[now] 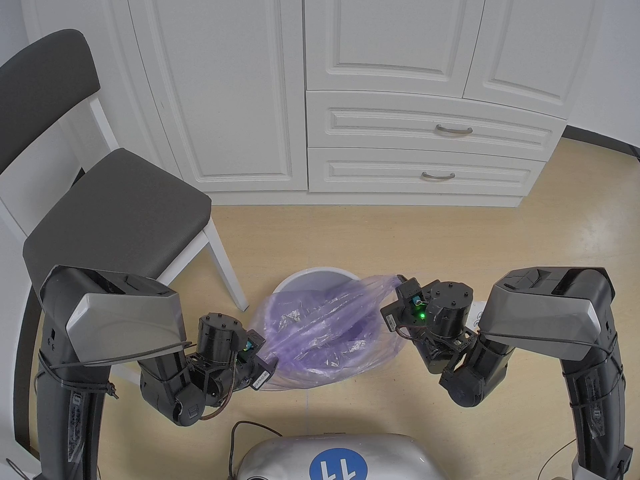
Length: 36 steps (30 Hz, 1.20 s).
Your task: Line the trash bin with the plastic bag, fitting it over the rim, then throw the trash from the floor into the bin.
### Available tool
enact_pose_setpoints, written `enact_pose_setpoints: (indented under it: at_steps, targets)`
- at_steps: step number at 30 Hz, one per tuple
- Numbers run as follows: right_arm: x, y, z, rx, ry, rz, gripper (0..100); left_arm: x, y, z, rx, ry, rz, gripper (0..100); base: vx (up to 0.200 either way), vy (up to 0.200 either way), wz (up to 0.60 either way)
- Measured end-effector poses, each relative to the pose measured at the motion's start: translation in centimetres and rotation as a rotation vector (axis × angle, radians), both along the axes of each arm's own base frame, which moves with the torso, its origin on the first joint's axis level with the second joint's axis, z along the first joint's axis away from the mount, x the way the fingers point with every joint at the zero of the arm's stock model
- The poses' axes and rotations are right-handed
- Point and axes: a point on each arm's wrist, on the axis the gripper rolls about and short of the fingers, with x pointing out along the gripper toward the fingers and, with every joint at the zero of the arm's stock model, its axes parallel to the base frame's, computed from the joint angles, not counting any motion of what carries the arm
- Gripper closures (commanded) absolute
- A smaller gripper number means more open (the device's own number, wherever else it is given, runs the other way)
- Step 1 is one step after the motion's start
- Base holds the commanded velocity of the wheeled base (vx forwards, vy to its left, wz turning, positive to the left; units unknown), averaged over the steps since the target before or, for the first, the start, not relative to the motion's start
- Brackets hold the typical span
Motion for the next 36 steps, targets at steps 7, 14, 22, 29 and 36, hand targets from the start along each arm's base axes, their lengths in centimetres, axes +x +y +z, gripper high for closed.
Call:
enact_pose_setpoints:
  at_steps: [7,14,22,29,36]
  targets:
    - [0.3,-0.1,0.1,0.005,-0.008,-0.013,100,0.3,-0.2,0.7,-0.019,-0.038,0.002,100,0.0,0.0,0.0]
    - [1.0,-0.8,0.4,0.012,-0.021,-0.039,100,1.7,0.2,2.2,-0.069,-0.098,0.03,100,0.0,0.0,0.0]
    - [0.2,-2.9,0.2,-0.06,0.055,-0.076,100,1.8,-1.4,3.8,-0.23,-0.105,0.051,100,0.0,0.0,0.0]
    - [-1.3,-5.1,0.6,-0.167,0.133,-0.102,100,2.1,-4.3,4.4,-0.341,-0.117,0.005,100,0.0,0.0,0.0]
    - [-1.2,-5.6,0.8,-0.172,0.13,-0.112,100,2.7,-5.2,4.5,-0.362,-0.114,-0.004,100,0.0,0.0,0.0]
